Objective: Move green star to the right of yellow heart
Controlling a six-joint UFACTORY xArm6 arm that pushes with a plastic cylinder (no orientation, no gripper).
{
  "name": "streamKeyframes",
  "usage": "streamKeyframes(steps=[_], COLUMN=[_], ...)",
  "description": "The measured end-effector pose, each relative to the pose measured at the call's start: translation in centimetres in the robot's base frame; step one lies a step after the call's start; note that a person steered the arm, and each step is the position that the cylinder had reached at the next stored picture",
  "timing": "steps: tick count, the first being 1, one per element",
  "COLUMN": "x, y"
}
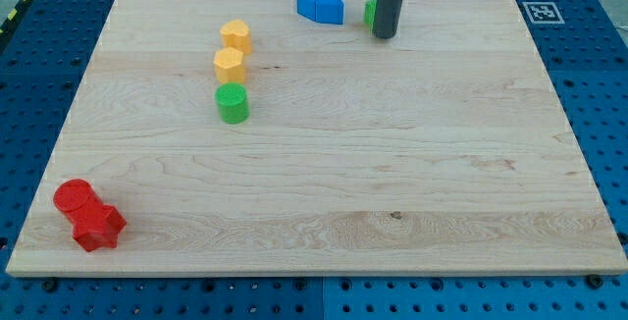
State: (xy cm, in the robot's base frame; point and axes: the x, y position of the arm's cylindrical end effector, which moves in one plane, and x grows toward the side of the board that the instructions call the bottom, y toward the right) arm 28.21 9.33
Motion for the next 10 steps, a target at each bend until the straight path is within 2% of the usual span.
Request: streamKeyframes(steps=[1, 2, 3, 4, 5, 6, 8, 10], x=[-0.2, 1.3, 0.2, -3.1, -6.0, -6.8, -3.7, -3.1], y=[0.0, 2.5, 7.2, 7.7, 4.9, 2.8, 1.6, -2.2])
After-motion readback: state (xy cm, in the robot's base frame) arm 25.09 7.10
